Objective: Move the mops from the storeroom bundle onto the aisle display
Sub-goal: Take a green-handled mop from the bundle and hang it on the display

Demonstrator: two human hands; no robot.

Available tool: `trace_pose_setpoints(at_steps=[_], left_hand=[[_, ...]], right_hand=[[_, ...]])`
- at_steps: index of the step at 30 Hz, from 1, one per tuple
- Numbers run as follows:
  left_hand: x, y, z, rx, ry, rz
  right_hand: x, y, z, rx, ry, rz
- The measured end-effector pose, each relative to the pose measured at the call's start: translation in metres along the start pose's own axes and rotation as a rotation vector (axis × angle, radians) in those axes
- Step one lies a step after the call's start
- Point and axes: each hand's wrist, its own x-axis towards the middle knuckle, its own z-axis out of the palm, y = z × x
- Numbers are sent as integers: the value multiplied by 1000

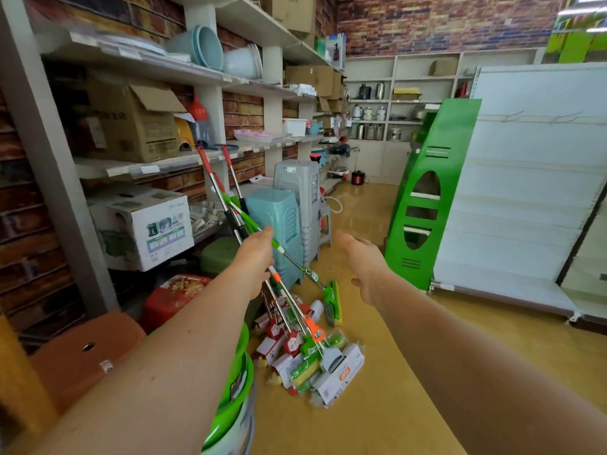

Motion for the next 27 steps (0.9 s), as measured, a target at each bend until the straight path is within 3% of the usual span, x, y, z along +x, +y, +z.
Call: trace_pose_setpoints(at_steps=[12, 15, 27], left_hand=[[160, 30, 46, 92, 77, 26], [193, 30, 69, 20, 111, 1], [307, 29, 179, -27, 280, -14]], right_hand=[[191, -28, 31, 67, -133, 22], [236, -30, 29, 74, -179, 16], [426, -35, -20, -100, -329, -30]])
